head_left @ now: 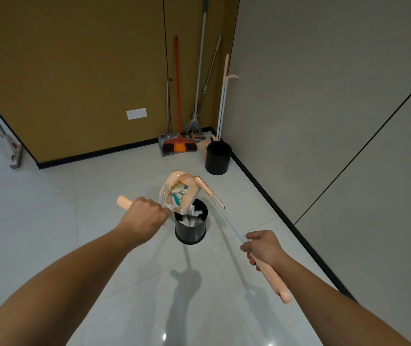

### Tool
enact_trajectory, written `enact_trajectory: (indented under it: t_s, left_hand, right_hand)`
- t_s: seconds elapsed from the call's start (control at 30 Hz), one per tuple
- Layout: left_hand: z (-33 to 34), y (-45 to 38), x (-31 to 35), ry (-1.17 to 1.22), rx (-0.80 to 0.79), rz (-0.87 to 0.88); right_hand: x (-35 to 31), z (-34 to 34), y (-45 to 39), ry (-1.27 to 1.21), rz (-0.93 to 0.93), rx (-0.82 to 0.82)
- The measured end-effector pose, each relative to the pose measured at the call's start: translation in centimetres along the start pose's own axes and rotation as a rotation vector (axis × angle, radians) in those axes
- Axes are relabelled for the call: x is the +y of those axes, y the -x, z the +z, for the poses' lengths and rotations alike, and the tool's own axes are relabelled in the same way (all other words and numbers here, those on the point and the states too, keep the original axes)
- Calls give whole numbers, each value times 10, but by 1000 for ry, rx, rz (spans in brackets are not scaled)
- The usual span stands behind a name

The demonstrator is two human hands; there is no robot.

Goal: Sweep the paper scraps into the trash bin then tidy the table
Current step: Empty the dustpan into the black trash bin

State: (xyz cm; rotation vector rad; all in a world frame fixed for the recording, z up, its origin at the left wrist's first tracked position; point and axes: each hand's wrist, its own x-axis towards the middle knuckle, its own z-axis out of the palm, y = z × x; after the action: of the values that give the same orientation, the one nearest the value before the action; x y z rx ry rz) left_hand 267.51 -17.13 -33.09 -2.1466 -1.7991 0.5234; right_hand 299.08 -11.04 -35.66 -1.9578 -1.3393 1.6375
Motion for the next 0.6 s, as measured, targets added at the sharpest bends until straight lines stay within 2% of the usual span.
enact_trajectory:
  t_s: [0.6]
  left_hand:
    - [13,8,-22,-31,13,74]
  right_hand:
    - [-12,23,4,-21,-9,24]
